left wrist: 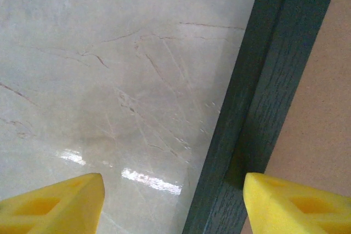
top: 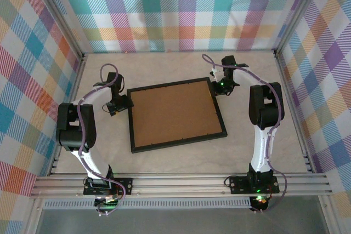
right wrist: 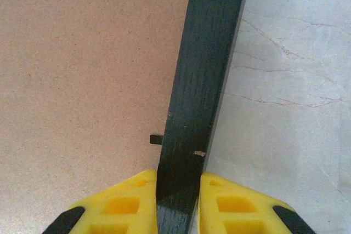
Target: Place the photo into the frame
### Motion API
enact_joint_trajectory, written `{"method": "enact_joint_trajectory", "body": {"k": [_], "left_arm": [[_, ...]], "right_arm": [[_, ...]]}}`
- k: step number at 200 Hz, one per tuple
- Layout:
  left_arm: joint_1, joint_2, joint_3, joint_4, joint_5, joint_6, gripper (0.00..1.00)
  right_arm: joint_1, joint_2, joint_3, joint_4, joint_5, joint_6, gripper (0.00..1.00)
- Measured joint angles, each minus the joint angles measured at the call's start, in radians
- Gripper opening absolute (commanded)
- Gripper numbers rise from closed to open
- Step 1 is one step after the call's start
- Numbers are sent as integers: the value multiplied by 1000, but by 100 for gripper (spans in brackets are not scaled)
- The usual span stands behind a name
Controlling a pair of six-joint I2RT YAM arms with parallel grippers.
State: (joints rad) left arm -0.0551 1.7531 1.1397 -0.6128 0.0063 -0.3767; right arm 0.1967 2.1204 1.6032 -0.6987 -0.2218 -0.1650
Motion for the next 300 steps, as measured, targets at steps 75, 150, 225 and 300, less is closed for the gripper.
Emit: {"method": "enact_joint_trajectory", "body": {"k": [75,150,225,300], "left_arm": [[0,45,2,47,79,4,67],[8,39,3,40,108,0,70],[8,-68,3,36,43,-9,70],[8,-28,2,31,33,-26,69]], "right_arm": [[10,2,0,2,19,6,21],[16,2,2,1,32,19,21],[23,2,2,5,35,19,21],[24,2,2,5,37,23,21]]}}
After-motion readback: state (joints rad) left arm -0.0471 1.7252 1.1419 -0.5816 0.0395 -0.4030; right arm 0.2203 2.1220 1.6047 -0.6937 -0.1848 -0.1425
